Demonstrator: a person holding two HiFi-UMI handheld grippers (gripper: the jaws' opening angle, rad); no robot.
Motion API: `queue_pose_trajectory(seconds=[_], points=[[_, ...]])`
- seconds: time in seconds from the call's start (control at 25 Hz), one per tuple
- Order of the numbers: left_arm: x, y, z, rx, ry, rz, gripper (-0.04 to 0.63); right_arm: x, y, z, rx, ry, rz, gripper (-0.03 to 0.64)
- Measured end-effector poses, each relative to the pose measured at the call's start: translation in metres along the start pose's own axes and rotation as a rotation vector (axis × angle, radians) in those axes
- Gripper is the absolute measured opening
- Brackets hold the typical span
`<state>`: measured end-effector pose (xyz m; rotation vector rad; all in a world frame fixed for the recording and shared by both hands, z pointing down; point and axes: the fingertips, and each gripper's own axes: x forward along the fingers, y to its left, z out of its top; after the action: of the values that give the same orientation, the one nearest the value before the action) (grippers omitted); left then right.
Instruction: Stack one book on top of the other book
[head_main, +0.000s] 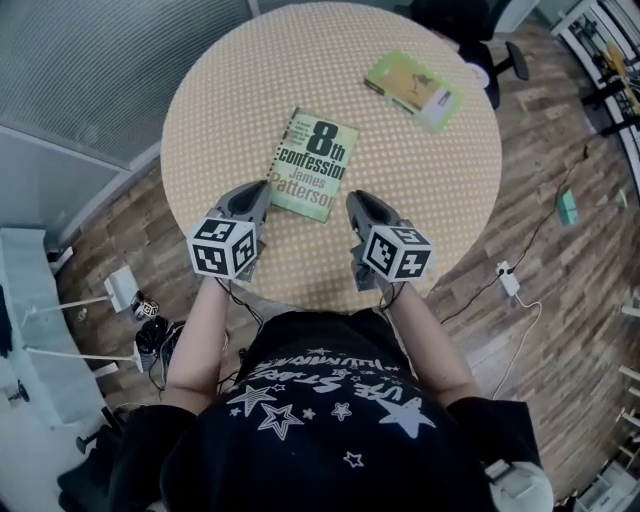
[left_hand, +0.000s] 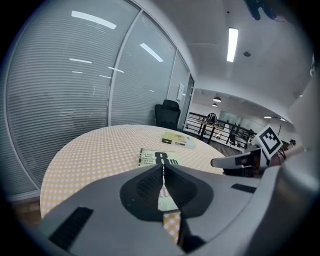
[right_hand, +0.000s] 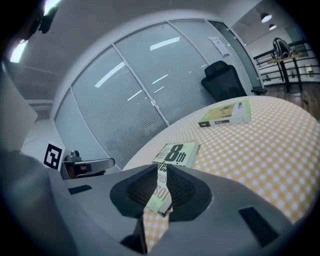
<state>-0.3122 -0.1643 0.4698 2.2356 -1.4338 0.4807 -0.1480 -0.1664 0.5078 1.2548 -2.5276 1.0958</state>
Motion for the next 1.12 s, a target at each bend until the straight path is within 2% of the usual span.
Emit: queue_pose_trajectory(seconds=[0.28, 0.32, 0.36, 0.4, 0.52, 0.64, 0.84, 1.12], points=[[0.03, 0.015, -0.005, 0.007, 0.085, -0.013, 0.017, 0.026, -0.009, -0.014, 0.081, 0.059, 0.019, 0.052], [0.033, 0.018, -0.007, -0.001, 0.096, -0.019, 0.04, 0.028, -0.009, -0.016, 0.094, 0.061, 0.015, 0.057], [0.036, 0.021, -0.01, -0.011, 0.107, -0.03, 0.109, 0.03, -0.009, -0.018, 0.108, 0.062, 0.009, 0.063], [0.039, 0.024, -0.013, -0.021, 0.119, -0.041, 0.144, 0.032, -0.009, -0.021, 0.12, 0.065, 0.0, 0.071], [0.049, 0.035, -0.025, -0.038, 0.16, -0.062, 0.171, 0.038, -0.012, -0.026, 0.154, 0.076, -0.035, 0.097], [0.06, 0.042, -0.043, -0.047, 0.216, -0.097, 0.226, 0.044, -0.013, -0.034, 0.193, 0.088, -0.071, 0.134], [0.08, 0.054, -0.06, -0.092, 0.255, -0.159, 0.279, 0.059, -0.016, -0.05, 0.202, 0.139, -0.119, 0.19], [0.093, 0.054, -0.075, -0.108, 0.313, -0.237, 0.293, 0.076, -0.017, -0.063, 0.202, 0.184, -0.17, 0.199]])
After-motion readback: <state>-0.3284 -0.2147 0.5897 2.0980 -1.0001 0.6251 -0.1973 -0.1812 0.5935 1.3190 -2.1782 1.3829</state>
